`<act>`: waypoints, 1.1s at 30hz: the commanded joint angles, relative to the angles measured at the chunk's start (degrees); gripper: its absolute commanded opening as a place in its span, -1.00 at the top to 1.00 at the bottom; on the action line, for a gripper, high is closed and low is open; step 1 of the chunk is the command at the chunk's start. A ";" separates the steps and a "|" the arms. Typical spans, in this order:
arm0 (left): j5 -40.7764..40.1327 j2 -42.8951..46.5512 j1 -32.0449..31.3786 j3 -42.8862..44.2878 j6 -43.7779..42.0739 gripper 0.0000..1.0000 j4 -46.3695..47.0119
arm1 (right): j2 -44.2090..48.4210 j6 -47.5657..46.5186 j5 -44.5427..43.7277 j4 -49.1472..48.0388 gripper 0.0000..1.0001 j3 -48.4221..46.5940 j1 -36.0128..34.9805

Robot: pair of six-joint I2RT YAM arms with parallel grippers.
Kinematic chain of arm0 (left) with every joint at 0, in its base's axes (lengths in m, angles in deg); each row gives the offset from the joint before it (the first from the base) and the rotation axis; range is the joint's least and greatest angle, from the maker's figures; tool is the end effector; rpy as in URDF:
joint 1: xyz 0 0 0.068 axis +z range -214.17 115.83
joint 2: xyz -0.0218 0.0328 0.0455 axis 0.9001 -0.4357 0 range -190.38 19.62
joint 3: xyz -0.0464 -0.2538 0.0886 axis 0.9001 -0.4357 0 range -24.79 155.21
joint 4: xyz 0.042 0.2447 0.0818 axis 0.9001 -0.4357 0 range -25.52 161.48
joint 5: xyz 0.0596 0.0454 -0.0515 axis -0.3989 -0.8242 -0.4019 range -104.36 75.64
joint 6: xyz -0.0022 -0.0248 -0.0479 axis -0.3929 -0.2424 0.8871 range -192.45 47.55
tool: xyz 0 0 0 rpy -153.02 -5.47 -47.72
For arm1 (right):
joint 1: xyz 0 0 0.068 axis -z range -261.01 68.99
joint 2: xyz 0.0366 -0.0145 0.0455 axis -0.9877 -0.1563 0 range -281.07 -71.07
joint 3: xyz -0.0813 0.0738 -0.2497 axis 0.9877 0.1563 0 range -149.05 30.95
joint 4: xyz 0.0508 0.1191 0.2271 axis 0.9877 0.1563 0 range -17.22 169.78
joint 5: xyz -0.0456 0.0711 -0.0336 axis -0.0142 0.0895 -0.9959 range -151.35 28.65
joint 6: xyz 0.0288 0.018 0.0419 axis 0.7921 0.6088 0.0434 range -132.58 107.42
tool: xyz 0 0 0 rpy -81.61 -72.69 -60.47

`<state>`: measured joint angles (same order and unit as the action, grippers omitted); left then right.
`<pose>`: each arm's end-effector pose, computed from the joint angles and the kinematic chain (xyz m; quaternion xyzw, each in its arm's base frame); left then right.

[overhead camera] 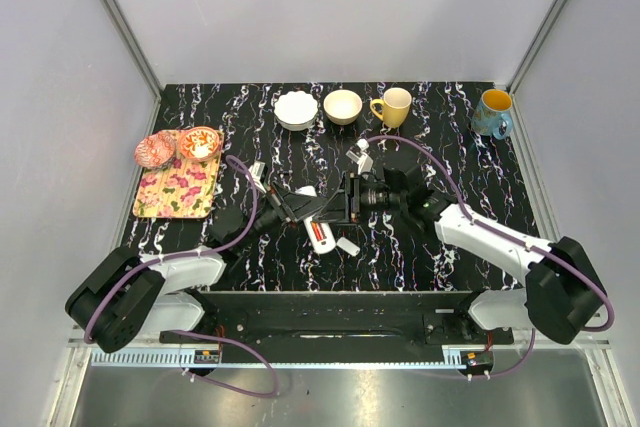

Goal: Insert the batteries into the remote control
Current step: Load the battery into the remote control.

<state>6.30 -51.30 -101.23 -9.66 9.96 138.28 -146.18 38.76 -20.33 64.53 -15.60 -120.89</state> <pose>0.1731 -0.1464 0.2145 -0.1135 0.6307 -0.7132 0.2842 0.2080 0.2042 0.2691 -0.1225 0.7848 0.5836 0.1689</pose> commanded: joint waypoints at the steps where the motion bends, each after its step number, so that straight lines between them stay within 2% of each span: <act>1: -2.30 2.36 0.06 3.14 0.73 1.00 6.85 | -1.79 -3.69 -2.43 5.09 0.12 -1.36 -1.34; 5: -2.12 2.45 0.06 2.97 0.56 1.00 6.67 | -1.36 -3.34 -2.96 5.17 0.09 -1.62 -1.34; 12: -2.30 2.53 0.06 1.04 0.38 1.00 7.46 | 1.10 -2.03 -4.71 5.88 -0.08 -3.02 -1.08; 17: -3.61 3.24 0.67 -1.16 -0.23 1.00 6.15 | 6.11 -2.28 -5.86 7.98 -0.20 -4.78 0.85; 22: -3.62 4.73 2.86 -2.48 -0.32 1.00 5.00 | 9.98 -8.16 -6.30 19.47 -0.29 -9.44 2.61; 25: -3.26 6.57 4.97 -2.57 -0.58 1.00 3.25 | 10.42 -13.44 -9.80 27.20 -0.33 -11.11 2.88; 28: -2.12 9.65 6.82 -1.61 -2.60 1.00 -4.11 | 8.85 -18.18 -18.49 33.79 -0.35 -10.67 2.88; 30: -2.47 13.23 7.70 -1.51 -5.66 1.00 -11.93 | 7.09 -20.99 -28.50 36.80 -0.33 -9.63 2.88; 31: -3.08 14.74 7.88 -1.16 -6.90 1.00 -16.05 | 5.08 -21.70 -31.67 38.99 -0.31 -9.18 2.79; 32: -5.00 16.49 7.97 -0.73 -8.48 1.00 -24.79 | 3.93 -22.32 -36.92 39.62 -0.30 -8.74 2.79; 33: -6.33 19.82 7.97 -0.72 -11.89 1.00 -28.36 | 2.96 -23.02 -38.89 40.15 -0.29 -8.04 2.70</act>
<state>4.10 -39.06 -93.89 -12.26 6.31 127.29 -138.80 22.28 -41.77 95.48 -25.26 -118.33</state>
